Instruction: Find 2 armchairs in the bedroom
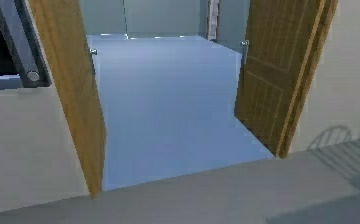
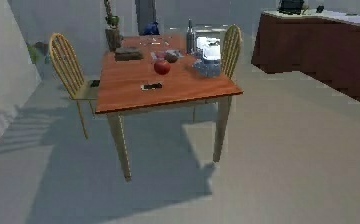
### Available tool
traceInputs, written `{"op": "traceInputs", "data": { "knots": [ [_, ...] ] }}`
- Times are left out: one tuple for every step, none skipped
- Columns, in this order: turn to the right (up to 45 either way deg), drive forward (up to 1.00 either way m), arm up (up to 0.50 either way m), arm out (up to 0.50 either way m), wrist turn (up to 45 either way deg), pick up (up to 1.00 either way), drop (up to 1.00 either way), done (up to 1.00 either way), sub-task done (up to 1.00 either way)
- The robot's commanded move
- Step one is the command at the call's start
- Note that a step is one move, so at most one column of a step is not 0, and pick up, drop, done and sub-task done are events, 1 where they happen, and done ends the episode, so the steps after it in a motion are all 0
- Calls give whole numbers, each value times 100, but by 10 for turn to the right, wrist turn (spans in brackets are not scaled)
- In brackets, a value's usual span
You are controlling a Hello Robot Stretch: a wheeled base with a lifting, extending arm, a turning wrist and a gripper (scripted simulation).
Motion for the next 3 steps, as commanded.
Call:
{"op": "traceInputs", "data": {
  "knots": [
    [0,100,0,0,0,0,0,0,0],
    [0,100,0,0,0,0,0,0,0],
    [30,0,0,0,0,0,0,0,0]
  ]
}}
